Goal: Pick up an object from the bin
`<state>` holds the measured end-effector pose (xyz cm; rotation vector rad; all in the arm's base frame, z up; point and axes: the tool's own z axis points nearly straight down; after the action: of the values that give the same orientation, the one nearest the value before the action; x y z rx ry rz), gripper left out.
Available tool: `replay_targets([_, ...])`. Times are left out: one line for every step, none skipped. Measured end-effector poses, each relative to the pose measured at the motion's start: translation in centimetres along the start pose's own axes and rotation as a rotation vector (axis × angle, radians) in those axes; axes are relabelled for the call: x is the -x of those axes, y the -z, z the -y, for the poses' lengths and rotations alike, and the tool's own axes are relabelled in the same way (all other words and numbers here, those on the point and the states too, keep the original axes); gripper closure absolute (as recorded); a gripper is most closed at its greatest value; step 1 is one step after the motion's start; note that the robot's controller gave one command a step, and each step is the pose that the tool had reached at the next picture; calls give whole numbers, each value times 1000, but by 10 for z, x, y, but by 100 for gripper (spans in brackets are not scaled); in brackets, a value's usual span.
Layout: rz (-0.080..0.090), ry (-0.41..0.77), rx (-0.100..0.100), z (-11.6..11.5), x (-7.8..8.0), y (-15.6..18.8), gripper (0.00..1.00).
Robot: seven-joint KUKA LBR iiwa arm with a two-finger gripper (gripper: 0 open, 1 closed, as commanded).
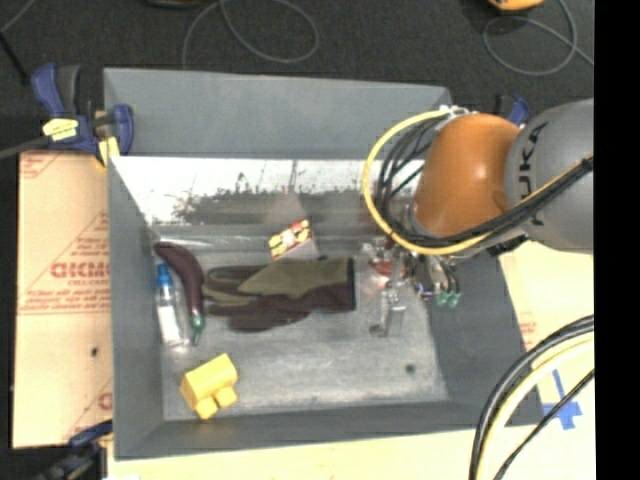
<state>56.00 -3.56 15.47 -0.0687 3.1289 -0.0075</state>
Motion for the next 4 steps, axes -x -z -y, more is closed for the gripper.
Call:
replay_targets([-7,33,3,-37,7,-31,0])
replay_targets([2,51,0,-32,22,-58,0])
replay_targets([1,72,2,-39,16,-82,100])
replay_targets([1,72,2,-39,16,-82,100])
